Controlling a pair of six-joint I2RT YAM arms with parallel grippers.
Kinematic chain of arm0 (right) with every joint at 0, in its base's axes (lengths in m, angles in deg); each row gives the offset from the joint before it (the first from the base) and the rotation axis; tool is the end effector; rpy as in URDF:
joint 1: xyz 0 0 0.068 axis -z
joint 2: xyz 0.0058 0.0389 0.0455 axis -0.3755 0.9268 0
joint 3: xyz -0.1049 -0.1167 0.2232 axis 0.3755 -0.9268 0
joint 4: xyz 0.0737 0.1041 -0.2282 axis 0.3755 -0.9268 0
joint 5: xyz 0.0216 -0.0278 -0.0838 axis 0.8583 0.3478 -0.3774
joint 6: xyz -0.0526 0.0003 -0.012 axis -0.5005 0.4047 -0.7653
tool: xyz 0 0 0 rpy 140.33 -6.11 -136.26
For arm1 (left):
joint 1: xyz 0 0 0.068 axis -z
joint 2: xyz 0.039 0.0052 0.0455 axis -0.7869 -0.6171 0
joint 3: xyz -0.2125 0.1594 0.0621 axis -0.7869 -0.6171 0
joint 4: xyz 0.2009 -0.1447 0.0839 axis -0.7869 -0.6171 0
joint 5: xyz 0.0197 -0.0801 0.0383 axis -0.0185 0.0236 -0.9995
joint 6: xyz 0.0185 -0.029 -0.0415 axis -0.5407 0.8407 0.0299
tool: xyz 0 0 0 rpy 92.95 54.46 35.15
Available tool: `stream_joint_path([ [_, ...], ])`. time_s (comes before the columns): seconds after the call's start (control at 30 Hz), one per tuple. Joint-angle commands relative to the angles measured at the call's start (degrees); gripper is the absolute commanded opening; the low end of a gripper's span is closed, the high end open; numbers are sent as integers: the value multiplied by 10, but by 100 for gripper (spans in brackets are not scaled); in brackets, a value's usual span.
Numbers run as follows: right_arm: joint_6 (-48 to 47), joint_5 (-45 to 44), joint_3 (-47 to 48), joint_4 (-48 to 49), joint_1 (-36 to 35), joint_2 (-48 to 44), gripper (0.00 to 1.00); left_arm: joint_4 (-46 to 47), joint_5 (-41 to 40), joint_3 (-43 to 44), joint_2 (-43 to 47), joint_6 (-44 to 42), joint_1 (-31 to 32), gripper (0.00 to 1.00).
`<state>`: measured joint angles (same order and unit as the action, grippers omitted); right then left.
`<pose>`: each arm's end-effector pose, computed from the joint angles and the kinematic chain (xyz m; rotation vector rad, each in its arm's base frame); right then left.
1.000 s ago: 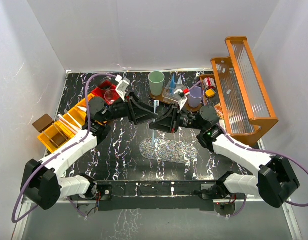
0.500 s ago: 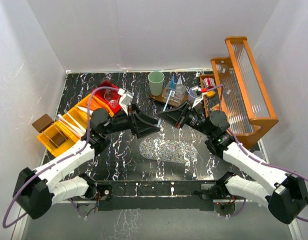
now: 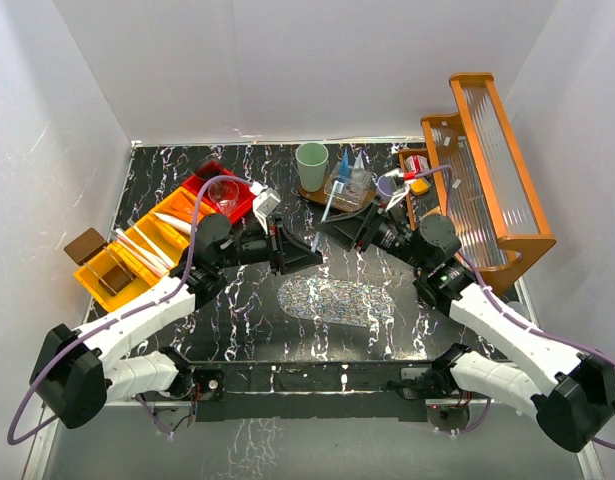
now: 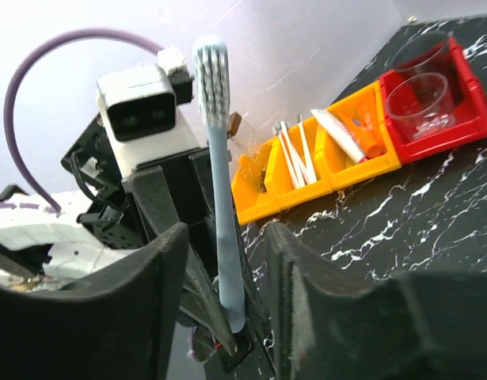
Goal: Prepare toiletry sets of a toothbrush and toothpaste on the tray
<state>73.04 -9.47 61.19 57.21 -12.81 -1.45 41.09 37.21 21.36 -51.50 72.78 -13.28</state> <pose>0.1808 0.1442 0.3378 -0.2329 1.6116 1.4420 0.1846 -0.1784 0.3222 0.7141 1.5069 -1.5602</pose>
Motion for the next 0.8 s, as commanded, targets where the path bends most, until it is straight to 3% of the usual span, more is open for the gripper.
stream_joint_path([
  [0.0, -1, -48, 43, -42, 14, -34, 45, -45, -31, 24, 40, -64, 1, 0],
  [0.07, 3, -60, 45, -49, 18, -34, 49, -54, -37, 23, 45, -74, 1, 0],
  [0.33, 8, -81, 63, -34, 24, -6, 35, -48, -37, 18, 46, -68, 1, 0],
  [0.77, 2, -73, 70, 13, 28, 1, 33, -59, -33, 19, 43, -75, 1, 0],
])
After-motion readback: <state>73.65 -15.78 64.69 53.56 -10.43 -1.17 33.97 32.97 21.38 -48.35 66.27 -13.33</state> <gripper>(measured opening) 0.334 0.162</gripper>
